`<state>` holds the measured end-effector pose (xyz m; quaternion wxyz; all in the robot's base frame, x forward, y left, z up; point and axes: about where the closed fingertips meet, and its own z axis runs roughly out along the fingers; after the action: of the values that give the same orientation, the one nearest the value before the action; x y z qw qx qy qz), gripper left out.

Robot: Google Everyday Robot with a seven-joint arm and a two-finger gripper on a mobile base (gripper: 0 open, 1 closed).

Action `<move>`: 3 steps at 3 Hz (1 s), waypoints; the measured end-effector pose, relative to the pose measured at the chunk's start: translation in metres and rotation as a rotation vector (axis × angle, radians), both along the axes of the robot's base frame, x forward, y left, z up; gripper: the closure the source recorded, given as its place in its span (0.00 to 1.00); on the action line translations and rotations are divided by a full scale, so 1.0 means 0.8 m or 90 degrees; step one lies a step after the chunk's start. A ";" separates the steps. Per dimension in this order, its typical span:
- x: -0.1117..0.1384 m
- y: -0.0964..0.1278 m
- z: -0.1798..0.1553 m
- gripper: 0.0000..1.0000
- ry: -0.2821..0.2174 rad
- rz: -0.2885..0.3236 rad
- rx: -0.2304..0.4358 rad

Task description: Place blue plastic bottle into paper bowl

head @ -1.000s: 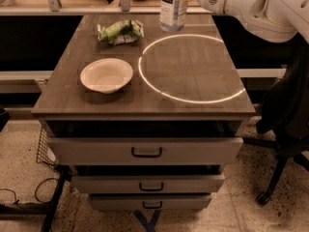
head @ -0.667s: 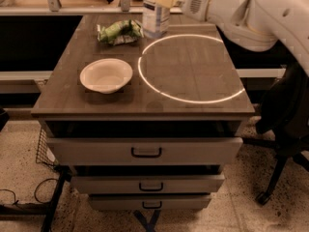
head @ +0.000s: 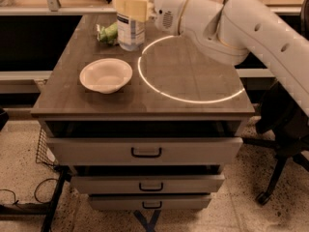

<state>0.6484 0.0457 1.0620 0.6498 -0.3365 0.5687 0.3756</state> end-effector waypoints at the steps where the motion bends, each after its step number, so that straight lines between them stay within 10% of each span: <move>1: -0.011 0.030 -0.024 1.00 0.019 0.012 -0.013; 3: -0.024 0.075 -0.068 1.00 0.039 0.035 -0.028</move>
Offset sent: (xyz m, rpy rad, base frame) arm -0.0201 0.0633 -0.0665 -0.0628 0.1103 0.0614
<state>0.6293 0.1053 1.0078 0.6137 -0.3547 0.5871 0.3911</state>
